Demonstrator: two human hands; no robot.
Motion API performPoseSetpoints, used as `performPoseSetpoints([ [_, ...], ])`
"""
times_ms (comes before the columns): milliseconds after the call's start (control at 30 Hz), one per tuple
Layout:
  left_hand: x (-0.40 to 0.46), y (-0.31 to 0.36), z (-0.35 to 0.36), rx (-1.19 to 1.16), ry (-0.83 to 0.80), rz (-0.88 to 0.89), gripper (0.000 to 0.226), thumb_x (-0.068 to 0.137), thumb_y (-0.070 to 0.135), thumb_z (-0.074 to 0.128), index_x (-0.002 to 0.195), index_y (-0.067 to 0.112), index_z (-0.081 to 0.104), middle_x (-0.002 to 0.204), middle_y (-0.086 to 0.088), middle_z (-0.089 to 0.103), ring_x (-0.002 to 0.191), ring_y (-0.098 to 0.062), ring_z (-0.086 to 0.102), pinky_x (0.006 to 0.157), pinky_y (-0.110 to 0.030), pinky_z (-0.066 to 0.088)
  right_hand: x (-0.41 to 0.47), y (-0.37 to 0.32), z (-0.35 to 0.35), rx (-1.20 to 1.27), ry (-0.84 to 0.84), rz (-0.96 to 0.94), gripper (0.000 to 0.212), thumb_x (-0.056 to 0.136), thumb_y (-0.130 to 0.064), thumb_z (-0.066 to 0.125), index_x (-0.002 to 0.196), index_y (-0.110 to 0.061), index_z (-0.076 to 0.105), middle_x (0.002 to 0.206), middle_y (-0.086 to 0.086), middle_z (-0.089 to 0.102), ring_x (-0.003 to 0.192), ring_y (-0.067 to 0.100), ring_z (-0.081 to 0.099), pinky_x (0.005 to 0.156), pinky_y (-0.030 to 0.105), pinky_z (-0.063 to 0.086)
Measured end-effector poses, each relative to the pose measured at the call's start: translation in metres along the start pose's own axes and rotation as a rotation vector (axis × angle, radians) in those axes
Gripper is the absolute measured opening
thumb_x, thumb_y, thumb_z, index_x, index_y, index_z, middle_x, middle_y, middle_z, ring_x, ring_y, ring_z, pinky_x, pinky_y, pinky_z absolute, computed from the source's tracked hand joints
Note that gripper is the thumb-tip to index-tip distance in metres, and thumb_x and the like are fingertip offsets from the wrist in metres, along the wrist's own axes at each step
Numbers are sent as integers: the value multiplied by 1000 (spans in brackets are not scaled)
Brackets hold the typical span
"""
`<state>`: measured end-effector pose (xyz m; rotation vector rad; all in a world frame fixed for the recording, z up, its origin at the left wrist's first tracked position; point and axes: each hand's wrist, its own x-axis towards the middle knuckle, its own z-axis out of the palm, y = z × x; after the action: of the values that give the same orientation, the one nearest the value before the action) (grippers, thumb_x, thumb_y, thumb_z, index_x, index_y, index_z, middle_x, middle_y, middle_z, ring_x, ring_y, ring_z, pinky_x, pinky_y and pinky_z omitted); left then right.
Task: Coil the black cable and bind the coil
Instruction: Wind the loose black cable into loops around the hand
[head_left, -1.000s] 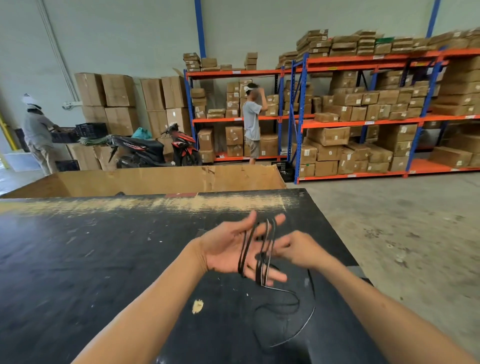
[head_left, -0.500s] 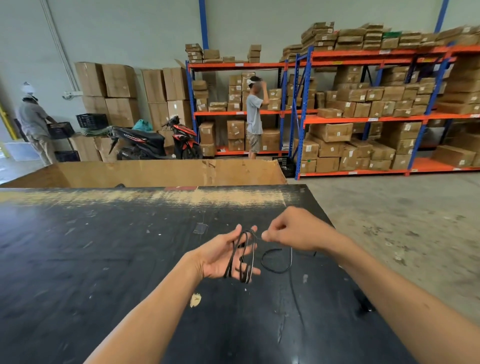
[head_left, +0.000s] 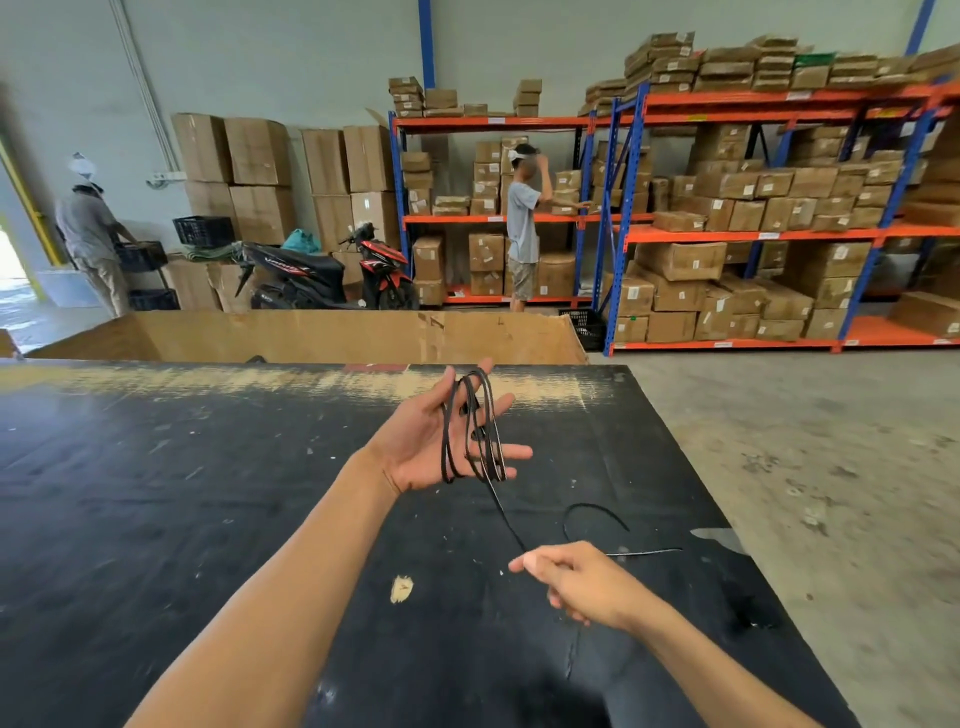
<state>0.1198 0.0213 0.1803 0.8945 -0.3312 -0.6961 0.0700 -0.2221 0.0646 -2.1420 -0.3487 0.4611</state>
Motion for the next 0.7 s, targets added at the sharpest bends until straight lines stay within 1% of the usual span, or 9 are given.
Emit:
performPoseSetpoints([
  [67, -3, -4, 3, 54, -46, -76, 52, 97, 57, 38, 148, 46, 35, 163, -1, 23, 131, -61, 35, 109, -74, 18, 13, 3, -15, -143, 116, 34, 38, 94, -64, 53, 89, -39, 82, 50, -10, 53, 50, 6, 50, 50, 16, 39],
  [133, -5, -13, 4, 72, -93, -177, 51, 99, 57, 34, 149, 46, 32, 164, 0, 20, 132, -59, 32, 111, -73, 13, 28, -4, -35, -288, 244, 44, 49, 85, -73, 58, 78, -30, 81, 47, -10, 57, 56, 8, 55, 56, 23, 43],
  [200, -6, -28, 5, 117, -129, -293, 52, 99, 59, 30, 150, 47, 28, 165, 3, 17, 133, -57, 29, 112, -72, 12, 40, -20, -59, -452, 339, 1, 50, 77, -78, 62, 75, -29, 76, 65, -11, 68, 70, 11, 62, 64, 29, 44],
  [300, -2, -52, 3, 220, -151, -453, 51, 99, 60, 31, 149, 49, 30, 164, 7, 18, 136, -59, 26, 113, -71, 10, 49, -59, -92, -794, 369, -191, 42, 79, -75, 63, 85, -35, 71, 79, -13, 63, 86, 16, 66, 68, 32, 42],
  [367, 2, -63, 1, 249, -114, -525, 51, 97, 60, 37, 147, 48, 35, 164, 7, 19, 137, -62, 21, 113, -71, 9, 50, -86, -105, -1008, 335, -349, 45, 83, -72, 61, 96, -31, 73, 86, -9, 63, 91, 18, 67, 66, 31, 39],
  [433, 5, -67, -2, 256, -50, -526, 52, 96, 59, 40, 146, 47, 37, 164, 7, 17, 134, -62, 29, 113, -70, 14, 47, -108, -110, -1121, 328, -465, 44, 87, -67, 61, 103, -28, 74, 96, -4, 66, 93, 19, 65, 66, 30, 37],
  [533, 6, -62, -11, 226, 69, -412, 49, 96, 58, 40, 144, 45, 43, 160, 5, 27, 120, -55, 50, 110, -70, 23, 37, -125, -108, -1070, 368, -549, 33, 94, -56, 60, 104, -28, 76, 92, -6, 66, 91, 19, 66, 62, 29, 38],
  [633, 0, -49, -25, 156, 173, -262, 48, 95, 55, 44, 141, 42, 50, 145, 2, 40, 114, -55, 55, 109, -72, 21, 21, -120, -93, -861, 365, -553, 29, 97, -48, 55, 102, -30, 78, 85, -11, 73, 81, 15, 67, 67, 34, 54],
  [700, -5, -38, -32, 97, 223, -169, 48, 94, 54, 46, 140, 42, 50, 148, 2, 40, 116, -56, 53, 107, -73, 23, 11, -105, -77, -716, 361, -538, 33, 97, -47, 49, 103, -28, 76, 79, -9, 74, 75, 12, 64, 70, 36, 57],
])
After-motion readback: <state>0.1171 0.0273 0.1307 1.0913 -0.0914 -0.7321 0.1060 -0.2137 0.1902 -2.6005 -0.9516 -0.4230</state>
